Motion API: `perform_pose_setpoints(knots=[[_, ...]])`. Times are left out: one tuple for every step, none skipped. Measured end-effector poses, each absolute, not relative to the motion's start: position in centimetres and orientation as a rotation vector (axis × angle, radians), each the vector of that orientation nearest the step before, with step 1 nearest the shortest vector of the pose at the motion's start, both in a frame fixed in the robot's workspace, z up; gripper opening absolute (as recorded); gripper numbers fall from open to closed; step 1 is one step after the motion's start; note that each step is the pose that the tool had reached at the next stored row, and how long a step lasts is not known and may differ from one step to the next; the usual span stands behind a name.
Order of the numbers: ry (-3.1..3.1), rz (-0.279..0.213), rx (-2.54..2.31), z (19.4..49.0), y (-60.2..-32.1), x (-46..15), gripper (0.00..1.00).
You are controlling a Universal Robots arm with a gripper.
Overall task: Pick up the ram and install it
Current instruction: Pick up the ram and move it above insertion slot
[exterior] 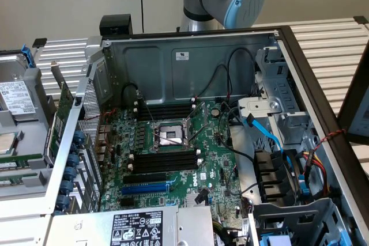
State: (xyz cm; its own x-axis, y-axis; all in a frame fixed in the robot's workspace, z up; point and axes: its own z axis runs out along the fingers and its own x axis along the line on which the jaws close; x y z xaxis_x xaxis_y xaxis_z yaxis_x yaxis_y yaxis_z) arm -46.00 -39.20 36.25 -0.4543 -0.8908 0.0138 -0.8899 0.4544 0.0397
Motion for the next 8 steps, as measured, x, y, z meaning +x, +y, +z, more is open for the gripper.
perform_pose_setpoints(knots=[[-2.642,-0.036,1.648,36.23,-39.20,-46.00,0.10],[-2.632,-0.031,1.673,36.22,-39.21,-45.99,0.10],[-2.618,-0.028,1.700,36.21,-39.21,-45.99,0.10],[-2.604,-0.025,1.725,36.19,-39.21,-45.99,0.10],[-2.590,-0.024,1.749,36.16,-39.21,-45.98,0.10],[-2.574,-0.023,1.773,36.15,-39.21,-45.99,0.10],[-2.558,-0.023,1.796,36.14,-39.21,-45.99,0.10],[-2.541,-0.022,1.819,36.13,-39.21,-45.99,0.10]])
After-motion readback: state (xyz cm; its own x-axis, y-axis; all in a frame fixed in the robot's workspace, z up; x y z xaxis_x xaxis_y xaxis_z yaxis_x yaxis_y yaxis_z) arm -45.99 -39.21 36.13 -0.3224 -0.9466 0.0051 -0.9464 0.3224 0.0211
